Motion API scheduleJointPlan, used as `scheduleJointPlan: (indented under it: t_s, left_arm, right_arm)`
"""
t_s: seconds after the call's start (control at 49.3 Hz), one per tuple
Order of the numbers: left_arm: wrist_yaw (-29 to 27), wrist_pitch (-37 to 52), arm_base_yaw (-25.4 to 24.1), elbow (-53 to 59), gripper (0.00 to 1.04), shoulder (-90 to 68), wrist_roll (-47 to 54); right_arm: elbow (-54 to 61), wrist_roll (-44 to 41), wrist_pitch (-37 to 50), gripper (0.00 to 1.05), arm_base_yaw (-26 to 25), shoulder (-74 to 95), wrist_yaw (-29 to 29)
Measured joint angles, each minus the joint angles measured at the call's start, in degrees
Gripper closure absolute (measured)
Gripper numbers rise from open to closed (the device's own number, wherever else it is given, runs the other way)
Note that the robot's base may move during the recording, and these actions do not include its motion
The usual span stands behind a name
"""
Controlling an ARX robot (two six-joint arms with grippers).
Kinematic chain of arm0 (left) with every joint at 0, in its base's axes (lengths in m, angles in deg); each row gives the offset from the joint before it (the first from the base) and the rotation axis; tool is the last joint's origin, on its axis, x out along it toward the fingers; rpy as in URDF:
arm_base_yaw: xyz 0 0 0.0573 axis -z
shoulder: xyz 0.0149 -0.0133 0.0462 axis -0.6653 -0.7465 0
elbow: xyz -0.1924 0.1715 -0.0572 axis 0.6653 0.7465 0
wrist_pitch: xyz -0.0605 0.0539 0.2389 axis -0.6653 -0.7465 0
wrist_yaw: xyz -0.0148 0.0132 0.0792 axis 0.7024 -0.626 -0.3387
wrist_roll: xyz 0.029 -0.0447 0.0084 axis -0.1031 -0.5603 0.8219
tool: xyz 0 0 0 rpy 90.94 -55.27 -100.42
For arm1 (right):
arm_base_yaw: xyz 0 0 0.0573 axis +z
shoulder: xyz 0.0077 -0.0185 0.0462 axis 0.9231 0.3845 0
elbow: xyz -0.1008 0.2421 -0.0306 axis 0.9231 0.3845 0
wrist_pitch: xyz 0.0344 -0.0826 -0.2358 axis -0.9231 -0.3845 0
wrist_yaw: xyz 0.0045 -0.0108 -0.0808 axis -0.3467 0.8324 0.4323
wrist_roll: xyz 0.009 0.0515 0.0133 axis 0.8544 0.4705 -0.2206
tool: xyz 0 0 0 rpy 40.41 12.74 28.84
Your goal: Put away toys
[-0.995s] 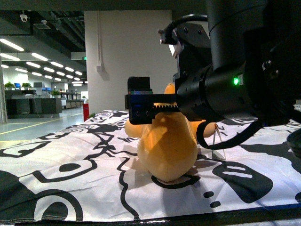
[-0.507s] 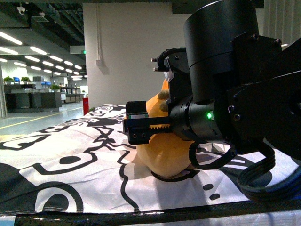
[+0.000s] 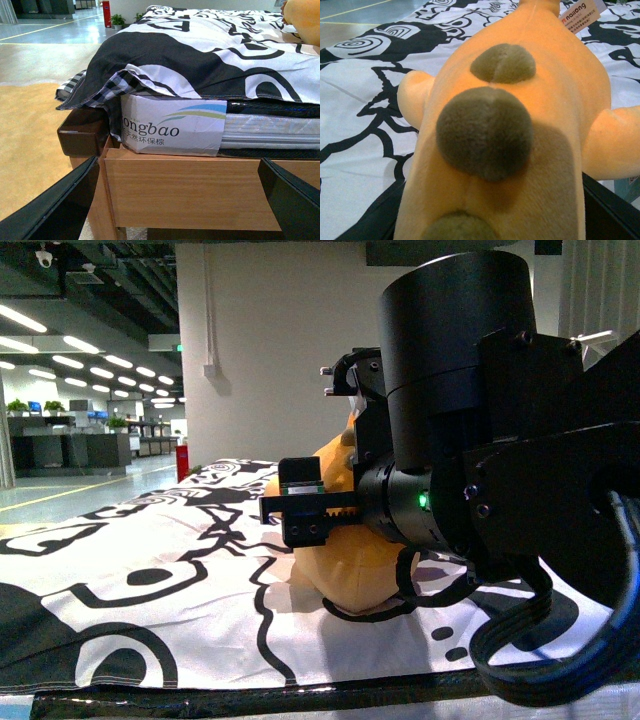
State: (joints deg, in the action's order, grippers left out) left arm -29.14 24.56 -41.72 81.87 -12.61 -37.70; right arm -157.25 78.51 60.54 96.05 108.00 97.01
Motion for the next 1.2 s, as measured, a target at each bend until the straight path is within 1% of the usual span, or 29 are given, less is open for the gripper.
scheduleJointPlan:
  t_s: [0.081, 0.183, 0.365, 0.426, 0.548, 0.649, 0.832, 0.954, 1.035, 1.137, 1.198]
  left_arm:
    - [0.0, 0.0, 0.0, 0.0, 0.06, 0.0, 0.0]
    - [0.0, 0.0, 0.0, 0.0, 0.06, 0.0, 0.0]
    - [0.0, 0.0, 0.0, 0.0, 0.06, 0.0, 0.0]
    - [0.0, 0.0, 0.0, 0.0, 0.06, 0.0, 0.0]
    - [0.0, 0.0, 0.0, 0.0, 0.06, 0.0, 0.0]
    - [0.0, 0.0, 0.0, 0.0, 0.06, 0.0, 0.0]
    - [0.0, 0.0, 0.0, 0.0, 0.06, 0.0, 0.0]
    - [0.0, 0.0, 0.0, 0.0, 0.06, 0.0, 0.0]
    - [0.0, 0.0, 0.0, 0.0, 0.06, 0.0, 0.0]
    - [0.0, 0.0, 0.0, 0.0, 0.06, 0.0, 0.0]
    - [0.0, 0.0, 0.0, 0.0, 0.06, 0.0, 0.0]
  right_arm:
    - [1.0, 0.2, 0.2, 0.52, -0.1, -0.5, -0.7]
    - [1.8, 0.7, 0.4, 0.69, -0.7, -1.6, -1.6]
    - [2.3, 1.1, 0.2, 0.88, -2.0, -3.9, -3.6]
    - [2.6, 1.1, 0.0, 0.93, -2.3, -5.3, -4.5]
    - [3.4, 1.0, -0.4, 0.97, -2.7, -10.1, -7.6]
    - [5.2, 1.0, -1.0, 0.97, -3.1, -16.8, -11.9]
    - [8.6, 1.4, -3.2, 0.97, -5.2, -25.9, -16.9]
    - [12.6, 2.2, -5.3, 0.97, -8.7, -34.2, -22.0]
    - [16.2, 2.5, -6.4, 0.97, -11.6, -40.4, -26.8]
    - [21.8, 3.8, -7.4, 0.97, -16.0, -48.0, -32.7]
    - [26.5, 5.4, -7.8, 0.97, -19.5, -53.4, -36.1]
